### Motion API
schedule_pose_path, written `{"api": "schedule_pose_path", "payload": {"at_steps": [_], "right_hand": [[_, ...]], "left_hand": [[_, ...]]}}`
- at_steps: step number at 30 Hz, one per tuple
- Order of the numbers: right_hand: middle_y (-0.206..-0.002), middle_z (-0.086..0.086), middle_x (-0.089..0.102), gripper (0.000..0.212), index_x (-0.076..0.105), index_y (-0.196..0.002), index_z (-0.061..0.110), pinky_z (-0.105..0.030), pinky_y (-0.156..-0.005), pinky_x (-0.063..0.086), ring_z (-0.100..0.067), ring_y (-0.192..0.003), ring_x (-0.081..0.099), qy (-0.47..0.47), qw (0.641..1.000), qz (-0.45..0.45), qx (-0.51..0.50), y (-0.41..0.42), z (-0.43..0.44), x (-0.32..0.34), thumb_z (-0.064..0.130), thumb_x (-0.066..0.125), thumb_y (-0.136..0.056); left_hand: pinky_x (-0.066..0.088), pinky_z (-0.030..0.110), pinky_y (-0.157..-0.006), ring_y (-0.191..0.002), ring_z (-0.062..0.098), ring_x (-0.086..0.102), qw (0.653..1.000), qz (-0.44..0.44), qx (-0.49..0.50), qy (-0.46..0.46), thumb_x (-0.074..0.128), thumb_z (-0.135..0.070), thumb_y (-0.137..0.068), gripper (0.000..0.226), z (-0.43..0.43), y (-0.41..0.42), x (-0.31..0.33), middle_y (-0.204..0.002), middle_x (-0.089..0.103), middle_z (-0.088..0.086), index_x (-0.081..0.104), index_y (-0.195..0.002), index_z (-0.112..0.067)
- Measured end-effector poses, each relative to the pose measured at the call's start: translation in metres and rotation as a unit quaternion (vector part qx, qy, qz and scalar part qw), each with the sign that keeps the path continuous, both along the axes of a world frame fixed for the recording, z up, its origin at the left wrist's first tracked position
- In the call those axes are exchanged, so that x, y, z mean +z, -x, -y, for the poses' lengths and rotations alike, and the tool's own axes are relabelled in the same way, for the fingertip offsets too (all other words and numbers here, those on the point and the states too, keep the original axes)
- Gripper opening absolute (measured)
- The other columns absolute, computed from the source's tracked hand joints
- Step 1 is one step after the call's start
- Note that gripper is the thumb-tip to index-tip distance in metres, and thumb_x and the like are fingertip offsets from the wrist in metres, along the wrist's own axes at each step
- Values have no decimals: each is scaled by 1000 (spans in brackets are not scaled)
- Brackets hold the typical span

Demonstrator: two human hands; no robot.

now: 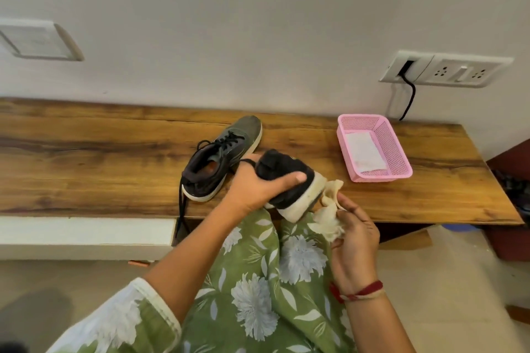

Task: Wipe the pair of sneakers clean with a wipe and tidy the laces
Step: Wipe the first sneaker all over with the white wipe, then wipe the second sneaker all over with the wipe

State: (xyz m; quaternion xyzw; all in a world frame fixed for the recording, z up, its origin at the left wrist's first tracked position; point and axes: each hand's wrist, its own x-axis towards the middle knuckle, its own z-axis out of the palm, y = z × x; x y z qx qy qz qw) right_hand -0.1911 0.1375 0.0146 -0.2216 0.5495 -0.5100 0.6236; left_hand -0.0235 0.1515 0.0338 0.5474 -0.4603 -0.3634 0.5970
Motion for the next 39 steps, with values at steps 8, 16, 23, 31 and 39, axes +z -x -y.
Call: {"api": "schedule_pose_path", "payload": {"at_steps": [8, 16, 23, 31, 39], "right_hand": [[-88, -9, 66, 31, 63, -86, 12, -21, -57, 54, -12, -65, 66, 11, 996, 23, -91, 24, 14, 4, -10, 42, -87], [-119, -19, 60, 34, 62, -96, 13, -23, -62, 56, -16, -83, 67, -1, 996, 48, -76, 41, 19, -6, -8, 36, -90], [-106, -13, 65, 34, 61, -100, 13, -23, -59, 55, -12, -76, 69, -22, 993, 99, -64, 33, 17, -10, -6, 34, -90], [-90, -6, 71, 34, 61, -106, 15, -25, -61, 57, -13, -76, 69, -40, 976, 207, -46, 33, 25, -22, -2, 42, -83], [-99, -15, 71, 81, 77, -79, 8, -27, -58, 57, -18, -83, 71, -88, 918, 381, -64, 12, 25, -39, -4, 88, 0]], "left_hand": [[38, 25, -63, -61, 5, 52, 900, 420, -105, 62, 69, -56, -77, 38, -14, 30, -32, -61, 57, -11, 56, -63, -23], [30, 30, -91, -69, 9, 58, 879, 474, -37, 44, 73, -39, -76, 18, -40, 57, -47, -70, 61, -12, 64, -72, -23], [28, 32, -97, -73, 11, 60, 872, 488, -38, 19, 72, -33, -75, 12, -33, 56, -51, -73, 62, -12, 65, -74, -23], [28, 34, -99, -77, 13, 63, 841, 531, -102, -14, 70, -27, -68, 7, 14, 21, -60, -74, 63, -12, 67, -75, -25], [22, 36, -109, -90, 21, 65, 798, 580, -152, -57, 72, -18, -68, 16, 61, 3, -78, -85, 68, -4, 69, -84, -19]]}}
